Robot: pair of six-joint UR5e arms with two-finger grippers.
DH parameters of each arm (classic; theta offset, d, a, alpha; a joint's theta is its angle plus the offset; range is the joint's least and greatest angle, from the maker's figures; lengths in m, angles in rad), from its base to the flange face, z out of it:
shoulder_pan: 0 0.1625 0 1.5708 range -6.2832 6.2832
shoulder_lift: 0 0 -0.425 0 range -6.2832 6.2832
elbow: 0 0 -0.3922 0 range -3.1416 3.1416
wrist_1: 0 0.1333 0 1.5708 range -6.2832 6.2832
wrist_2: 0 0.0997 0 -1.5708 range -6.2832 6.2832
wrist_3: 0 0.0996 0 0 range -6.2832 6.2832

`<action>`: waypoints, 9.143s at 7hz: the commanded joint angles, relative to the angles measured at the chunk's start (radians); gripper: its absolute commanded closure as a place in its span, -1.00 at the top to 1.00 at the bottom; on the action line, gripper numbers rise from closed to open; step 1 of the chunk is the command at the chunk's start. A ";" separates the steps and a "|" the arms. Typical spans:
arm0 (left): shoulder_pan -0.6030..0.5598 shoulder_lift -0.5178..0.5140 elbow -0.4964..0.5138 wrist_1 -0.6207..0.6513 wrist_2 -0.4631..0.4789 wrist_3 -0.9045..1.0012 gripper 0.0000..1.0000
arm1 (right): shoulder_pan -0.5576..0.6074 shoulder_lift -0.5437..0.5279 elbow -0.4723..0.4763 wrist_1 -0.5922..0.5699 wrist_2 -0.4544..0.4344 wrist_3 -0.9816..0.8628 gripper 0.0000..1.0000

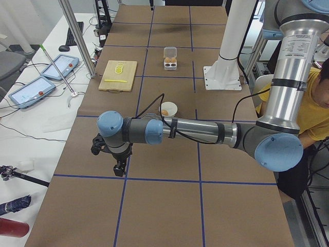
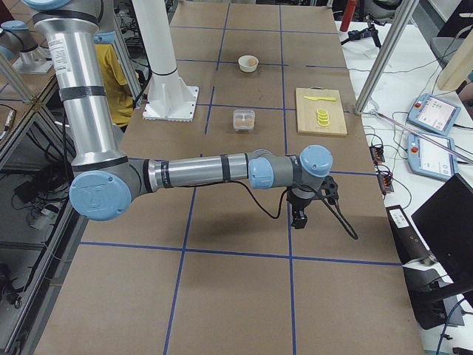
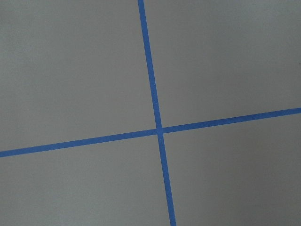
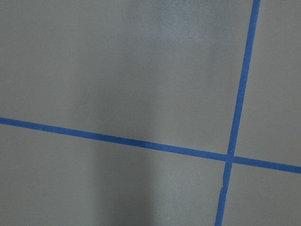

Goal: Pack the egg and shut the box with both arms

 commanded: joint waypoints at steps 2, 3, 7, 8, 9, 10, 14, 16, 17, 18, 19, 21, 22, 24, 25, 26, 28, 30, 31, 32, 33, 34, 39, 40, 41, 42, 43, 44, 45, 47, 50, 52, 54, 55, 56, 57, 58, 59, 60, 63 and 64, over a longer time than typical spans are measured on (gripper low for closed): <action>0.000 -0.001 -0.045 0.001 0.008 -0.007 1.00 | 0.000 0.000 -0.008 0.037 -0.001 0.000 1.00; 0.002 -0.001 -0.047 0.002 0.033 -0.008 1.00 | 0.000 0.000 -0.007 0.042 -0.001 0.000 1.00; 0.003 0.002 -0.068 -0.002 0.025 -0.016 1.00 | 0.000 -0.005 -0.008 0.048 -0.003 -0.001 1.00; 0.003 0.003 -0.080 -0.004 0.004 -0.016 1.00 | 0.000 -0.022 0.002 0.071 0.003 0.000 1.00; 0.003 0.008 -0.092 -0.007 -0.094 -0.014 1.00 | -0.003 -0.044 -0.008 0.135 -0.003 -0.001 1.00; 0.029 0.010 -0.091 -0.087 -0.108 -0.014 1.00 | -0.006 -0.060 -0.018 0.187 -0.003 0.000 1.00; 0.202 0.039 -0.195 -0.257 -0.098 -0.069 1.00 | -0.027 -0.080 -0.044 0.241 -0.001 0.002 1.00; 0.410 0.039 -0.346 -0.265 0.175 -0.181 1.00 | -0.028 -0.078 -0.053 0.241 0.004 0.002 1.00; 0.463 0.039 -0.367 -0.265 0.195 -0.201 1.00 | -0.029 -0.078 -0.054 0.241 0.004 0.002 1.00; 0.521 0.039 -0.384 -0.268 0.201 -0.262 1.00 | -0.032 -0.078 -0.054 0.243 0.007 0.002 1.00; 0.590 0.040 -0.422 -0.268 0.265 -0.287 1.00 | -0.035 -0.080 -0.054 0.246 0.007 0.002 1.00; 0.688 0.046 -0.439 -0.268 0.312 -0.377 0.99 | -0.044 -0.078 -0.054 0.247 0.007 0.002 1.00; 0.766 0.043 -0.448 -0.268 0.333 -0.443 0.95 | -0.052 -0.080 -0.054 0.247 0.007 0.002 1.00; 0.878 0.042 -0.464 -0.266 0.394 -0.563 0.82 | -0.060 -0.080 -0.054 0.247 0.005 0.000 1.00; 0.909 0.042 -0.462 -0.262 0.405 -0.577 0.72 | -0.061 -0.080 -0.054 0.247 0.005 0.000 1.00; 0.919 0.042 -0.456 -0.257 0.407 -0.577 0.64 | -0.066 -0.080 -0.054 0.247 0.005 0.000 1.00; 0.945 0.042 -0.452 -0.254 0.456 -0.582 0.51 | -0.070 -0.080 -0.056 0.247 0.005 0.000 1.00; 0.951 0.036 -0.429 -0.252 0.459 -0.579 0.40 | -0.072 -0.080 -0.059 0.247 0.005 0.000 1.00; 0.951 0.034 -0.427 -0.252 0.464 -0.579 0.34 | -0.072 -0.080 -0.064 0.247 0.004 0.000 1.00; 0.954 0.034 -0.427 -0.252 0.477 -0.579 0.31 | -0.074 -0.080 -0.064 0.247 0.004 0.000 1.00; 0.954 0.030 -0.428 -0.252 0.478 -0.579 0.31 | -0.074 -0.080 -0.064 0.247 0.005 0.000 1.00; 0.956 0.020 -0.427 -0.252 0.476 -0.577 0.30 | -0.074 -0.080 -0.065 0.247 0.004 0.000 1.00; 0.968 -0.015 -0.384 -0.252 0.478 -0.571 0.29 | -0.077 -0.080 -0.073 0.247 0.004 0.000 1.00; 0.968 -0.016 -0.381 -0.252 0.478 -0.571 0.29 | -0.077 -0.080 -0.073 0.247 0.004 0.000 1.00; 0.968 -0.016 -0.381 -0.252 0.478 -0.571 0.29 | -0.077 -0.080 -0.073 0.247 0.004 0.000 1.00; 0.968 -0.016 -0.379 -0.252 0.478 -0.570 0.29 | -0.077 -0.080 -0.073 0.247 0.004 0.000 1.00; 0.968 -0.016 -0.376 -0.252 0.478 -0.570 0.29 | -0.077 -0.080 -0.073 0.247 0.004 0.000 1.00; 0.968 -0.016 -0.375 -0.252 0.478 -0.570 0.29 | -0.078 -0.080 -0.073 0.247 0.004 0.000 1.00; 0.968 -0.016 -0.375 -0.252 0.478 -0.570 0.29 | -0.080 -0.080 -0.073 0.247 0.004 0.000 1.00; 0.968 -0.018 -0.370 -0.252 0.478 -0.570 0.29 | -0.080 -0.080 -0.073 0.247 0.004 0.000 1.00; 0.973 -0.021 -0.358 -0.252 0.478 -0.570 0.29 | -0.083 -0.080 -0.073 0.247 0.004 0.000 1.00; 0.974 -0.032 -0.350 -0.252 0.478 -0.570 0.27 | -0.083 -0.080 -0.073 0.247 0.004 0.000 1.00; 0.974 -0.039 -0.343 -0.252 0.478 -0.570 0.22 | -0.083 -0.080 -0.073 0.247 0.004 0.000 1.00; 0.974 -0.039 -0.333 -0.252 0.478 -0.570 0.21 | -0.083 -0.080 -0.073 0.247 0.004 0.000 1.00; 0.974 -0.039 -0.336 -0.252 0.478 -0.570 0.16 | -0.083 -0.080 -0.073 0.247 0.004 0.000 1.00; 0.974 -0.039 -0.336 -0.252 0.478 -0.570 -0.26 | -0.083 -0.080 -0.073 0.247 0.005 0.000 1.00; 0.973 -0.038 -0.338 -0.252 0.478 -0.570 -0.86 | -0.083 -0.080 -0.073 0.249 0.005 0.000 1.00; 0.970 -0.036 -0.340 -0.252 0.478 -0.570 -1.00 | -0.083 -0.080 -0.071 0.248 0.005 0.000 1.00; 0.957 -0.038 -0.368 -0.249 0.476 -0.570 -1.00 | -0.083 -0.080 -0.070 0.249 0.005 0.000 1.00; 0.888 -0.169 -0.467 -0.009 0.475 -0.568 -1.00 | -0.083 -0.080 -0.064 0.249 0.005 0.000 1.00; 0.897 -0.253 -0.424 0.008 0.467 -0.580 -1.00 | -0.083 -0.080 -0.061 0.254 0.005 0.000 1.00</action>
